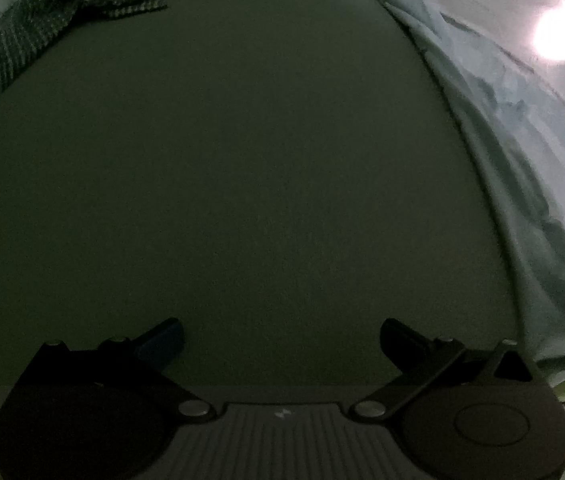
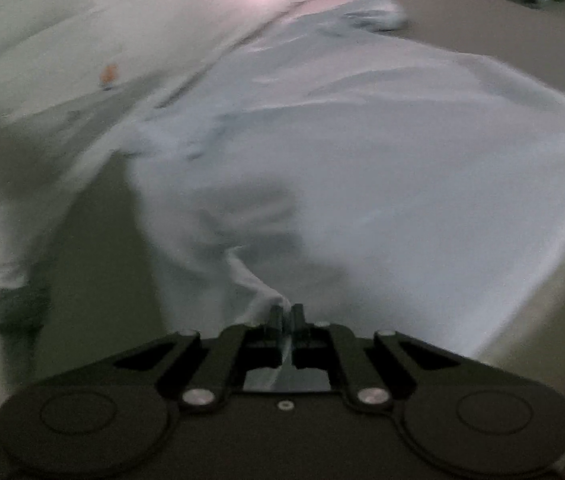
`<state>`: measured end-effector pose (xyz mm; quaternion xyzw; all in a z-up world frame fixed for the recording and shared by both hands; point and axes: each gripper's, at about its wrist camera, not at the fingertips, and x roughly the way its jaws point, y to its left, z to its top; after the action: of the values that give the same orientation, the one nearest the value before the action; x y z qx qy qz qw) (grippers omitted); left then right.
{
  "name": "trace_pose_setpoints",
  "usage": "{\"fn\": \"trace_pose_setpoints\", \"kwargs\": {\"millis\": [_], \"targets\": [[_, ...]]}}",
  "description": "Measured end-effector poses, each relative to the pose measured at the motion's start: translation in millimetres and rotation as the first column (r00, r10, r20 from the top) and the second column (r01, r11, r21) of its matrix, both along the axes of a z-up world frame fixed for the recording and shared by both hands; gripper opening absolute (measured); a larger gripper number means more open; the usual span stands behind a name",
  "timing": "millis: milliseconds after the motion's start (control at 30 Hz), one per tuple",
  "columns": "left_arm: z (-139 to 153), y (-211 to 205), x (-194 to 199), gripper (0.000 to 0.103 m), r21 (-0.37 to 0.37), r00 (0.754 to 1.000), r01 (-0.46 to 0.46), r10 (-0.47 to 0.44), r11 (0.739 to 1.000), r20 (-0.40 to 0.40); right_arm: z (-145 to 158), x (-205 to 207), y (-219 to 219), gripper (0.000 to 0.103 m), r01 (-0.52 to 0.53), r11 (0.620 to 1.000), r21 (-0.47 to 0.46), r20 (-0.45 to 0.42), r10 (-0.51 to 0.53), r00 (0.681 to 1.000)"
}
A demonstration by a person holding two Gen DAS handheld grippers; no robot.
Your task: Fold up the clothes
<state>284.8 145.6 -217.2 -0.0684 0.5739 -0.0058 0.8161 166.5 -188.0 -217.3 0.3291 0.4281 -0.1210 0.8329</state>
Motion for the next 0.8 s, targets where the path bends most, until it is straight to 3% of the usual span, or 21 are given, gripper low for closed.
{"fn": "trace_pose_setpoints", "kwargs": {"millis": [133,200,333,467,533,600,633,667,800], "targets": [[-3.3,-13.5,2.2,0.103,0.083,0.999,0.028,-0.026,0.996,-0.025,-9.1,-9.4,-9.9,0.006,-0.015,0.998,0.063,0.001,0.015,1.000],[-3.8,-15.8,2.4,0.103,0.096,0.999,0.021,-0.019,0.995,-0.028,-9.2,-11.4,-7.7,0.013,-0.030,0.998,0.062,0.004,0.030,1.000],[-1.0,-14.5,1.7,0.103,0.064,1.000,-0.017,0.018,0.998,-0.020,-15.6,-16.2,-13.7,0.035,-0.003,0.987,0.158,0.031,-0.002,1.000],[2.8,-20.0,-1.4,0.103,0.002,0.999,-0.038,0.038,0.999,-0.005,-23.8,-13.4,-15.1,0.042,-0.029,0.986,0.162,-0.017,0.032,0.999],[4.4,-26.4,-3.3,0.102,-0.029,0.999,-0.041,0.041,0.999,0.002,-30.4,-12.5,-13.4,0.042,-0.055,0.978,0.202,-0.033,0.063,0.997],[6.4,-35.2,-5.4,0.101,-0.079,0.999,-0.043,0.044,0.996,0.013,-38.3,-9.7,-13.3,0.034,-0.098,0.951,0.294,-0.015,0.107,0.994],[7.8,-41.2,-5.3,0.099,-0.114,0.998,-0.051,0.053,0.992,0.019,-38.2,-7.1,-13.2,0.014,-0.139,0.937,0.322,0.010,0.144,0.990],[9.2,-47.2,-5.2,0.095,-0.148,0.998,-0.058,0.062,0.987,0.025,-38.2,-4.4,-13.2,0.007,-0.180,0.920,0.348,0.036,0.179,0.983],[10.6,-66.6,-7.8,0.081,-0.270,0.995,-0.081,0.093,0.960,0.034,-12.6,-0.7,-21.0,0.006,-0.366,0.829,0.423,0.256,0.278,0.926]]}}
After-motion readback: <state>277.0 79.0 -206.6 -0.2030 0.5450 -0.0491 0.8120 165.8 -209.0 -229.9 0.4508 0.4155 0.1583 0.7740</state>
